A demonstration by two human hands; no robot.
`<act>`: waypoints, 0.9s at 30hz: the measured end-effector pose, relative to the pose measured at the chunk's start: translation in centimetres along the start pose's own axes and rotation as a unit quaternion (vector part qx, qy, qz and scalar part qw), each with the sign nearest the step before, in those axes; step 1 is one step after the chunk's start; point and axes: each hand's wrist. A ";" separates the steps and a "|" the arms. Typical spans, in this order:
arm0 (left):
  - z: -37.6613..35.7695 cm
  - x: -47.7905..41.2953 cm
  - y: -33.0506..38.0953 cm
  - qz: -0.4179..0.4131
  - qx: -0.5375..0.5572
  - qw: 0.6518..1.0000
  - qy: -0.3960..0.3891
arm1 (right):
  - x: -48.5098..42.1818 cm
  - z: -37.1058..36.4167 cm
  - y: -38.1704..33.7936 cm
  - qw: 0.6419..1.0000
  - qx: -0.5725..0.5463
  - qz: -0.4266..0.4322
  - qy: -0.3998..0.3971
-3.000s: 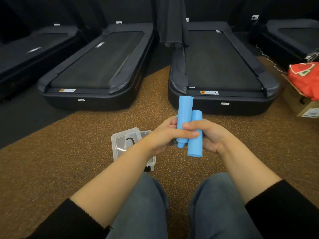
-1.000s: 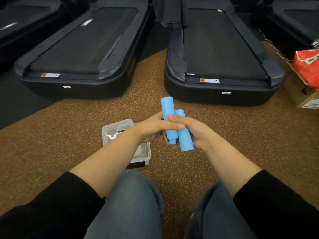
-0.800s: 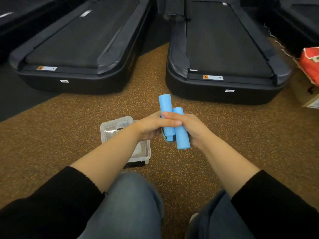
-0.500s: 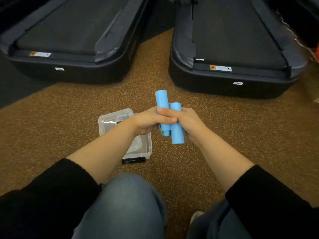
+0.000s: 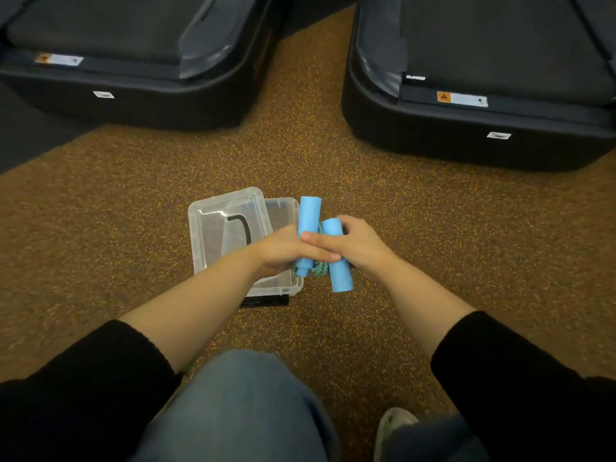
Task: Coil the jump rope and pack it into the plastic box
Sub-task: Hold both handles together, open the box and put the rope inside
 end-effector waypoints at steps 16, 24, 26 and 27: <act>3.4 0.4 -4.9 -0.079 0.159 0.983 0.054 | -2.2 -5.8 1.0 0.980 0.098 0.083 0.154; 3.9 0.4 -5.2 -0.060 0.194 0.978 0.045 | -3.1 -7.2 1.7 0.965 0.119 0.074 0.221; 3.9 0.3 -5.2 -0.061 0.199 0.977 0.047 | -3.3 -7.5 1.8 0.975 0.073 0.044 0.207; 4.0 0.3 -5.1 -0.060 0.205 0.976 0.049 | -3.3 -7.6 1.8 0.980 0.040 0.031 0.192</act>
Point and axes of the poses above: each hand's wrist, its own x-axis away from the middle knuckle, its own z-axis out of the back of the hand, y = z × x, and after that the axes turned 11 degrees about x, right-handed
